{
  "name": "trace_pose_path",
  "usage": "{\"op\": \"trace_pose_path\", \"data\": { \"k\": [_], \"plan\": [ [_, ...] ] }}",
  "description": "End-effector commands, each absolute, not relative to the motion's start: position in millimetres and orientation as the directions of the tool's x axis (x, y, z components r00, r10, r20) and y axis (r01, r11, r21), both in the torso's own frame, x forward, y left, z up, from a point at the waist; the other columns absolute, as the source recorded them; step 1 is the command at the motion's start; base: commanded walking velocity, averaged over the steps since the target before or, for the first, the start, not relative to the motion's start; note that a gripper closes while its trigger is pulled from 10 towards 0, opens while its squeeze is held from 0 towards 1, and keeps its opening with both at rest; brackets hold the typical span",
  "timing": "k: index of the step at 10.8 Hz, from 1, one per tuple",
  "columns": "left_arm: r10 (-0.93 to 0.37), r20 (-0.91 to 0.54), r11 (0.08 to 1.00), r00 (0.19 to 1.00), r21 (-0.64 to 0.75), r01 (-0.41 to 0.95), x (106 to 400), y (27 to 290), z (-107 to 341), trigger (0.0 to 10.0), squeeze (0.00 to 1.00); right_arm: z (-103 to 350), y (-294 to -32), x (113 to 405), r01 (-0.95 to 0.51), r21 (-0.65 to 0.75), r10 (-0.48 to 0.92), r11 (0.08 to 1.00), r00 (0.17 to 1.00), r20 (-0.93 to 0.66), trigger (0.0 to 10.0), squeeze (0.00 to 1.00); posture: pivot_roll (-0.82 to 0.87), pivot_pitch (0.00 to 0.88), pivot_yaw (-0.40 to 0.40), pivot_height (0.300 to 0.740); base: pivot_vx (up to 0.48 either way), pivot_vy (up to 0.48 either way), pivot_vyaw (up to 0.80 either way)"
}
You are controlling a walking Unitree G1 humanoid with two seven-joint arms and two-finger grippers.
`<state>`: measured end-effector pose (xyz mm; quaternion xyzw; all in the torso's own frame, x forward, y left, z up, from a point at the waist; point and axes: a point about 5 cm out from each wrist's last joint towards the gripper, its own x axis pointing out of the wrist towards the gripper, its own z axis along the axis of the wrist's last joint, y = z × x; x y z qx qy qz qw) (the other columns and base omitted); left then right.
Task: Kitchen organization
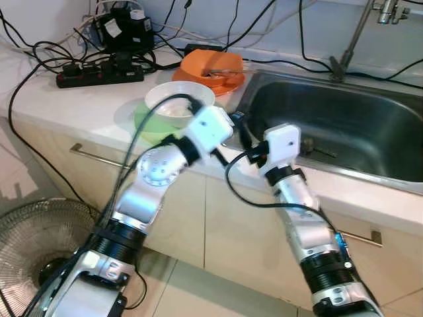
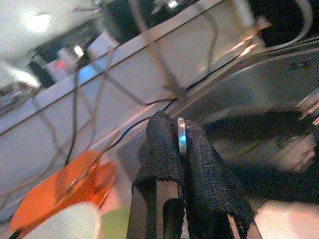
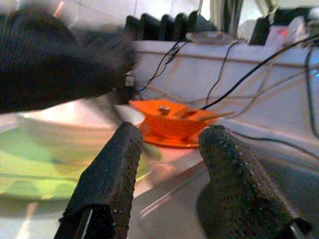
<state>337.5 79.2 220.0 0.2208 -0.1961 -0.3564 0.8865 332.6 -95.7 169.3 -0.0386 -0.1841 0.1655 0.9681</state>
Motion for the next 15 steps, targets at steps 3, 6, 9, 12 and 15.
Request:
{"op": "trace_pose_path", "data": {
  "k": [3, 6, 9, 12, 15],
  "plan": [
    [-0.651, 0.278, 0.743, 0.706, 0.426, 0.517, 347.4, 104.5, 236.7, 10.0, 0.00, 170.8, -100.7, 331.5, -0.301, -0.125, 0.326, 0.946, 0.877, 0.353, 10.0, 0.00, 0.18, 0.022, 0.015, 0.740, 0.000, 0.000, 0.00],
    [-0.608, 0.383, 0.791, 0.695, 0.219, 0.571, 349.2, 116.9, 255.7, 10.0, 0.00, 166.3, -98.2, 329.8, -0.313, -0.132, 0.340, 0.940, 0.877, 0.339, 10.0, 0.00, 0.18, 0.021, 0.014, 0.740, 0.000, 0.000, 0.00],
    [-0.617, 0.412, 0.758, 0.671, 0.082, 0.647, 348.3, 119.9, 262.2, 10.0, 0.00, 165.8, -97.6, 328.1, -0.328, -0.170, 0.367, 0.929, 0.868, 0.334, 10.0, 0.00, 0.18, 0.025, 0.018, 0.740, 0.000, 0.000, 0.00],
    [-0.653, 0.418, 0.693, 0.632, -0.007, 0.721, 344.1, 115.3, 264.3, 10.0, 0.00, 171.3, -90.5, 324.7, -0.355, -0.196, 0.403, 0.914, 0.843, 0.356, 10.0, 0.00, 0.18, 0.022, 0.023, 0.740, 0.000, 0.000, 0.00],
    [-0.702, 0.376, 0.646, 0.605, -0.022, 0.763, 340.0, 105.6, 258.3, 10.0, 0.00, 180.1, -87.4, 324.5, -0.344, -0.195, 0.394, 0.919, 0.833, 0.388, 10.0, 0.00, 0.18, 0.022, 0.027, 0.740, 0.000, 0.000, 0.00]
  ]
}}
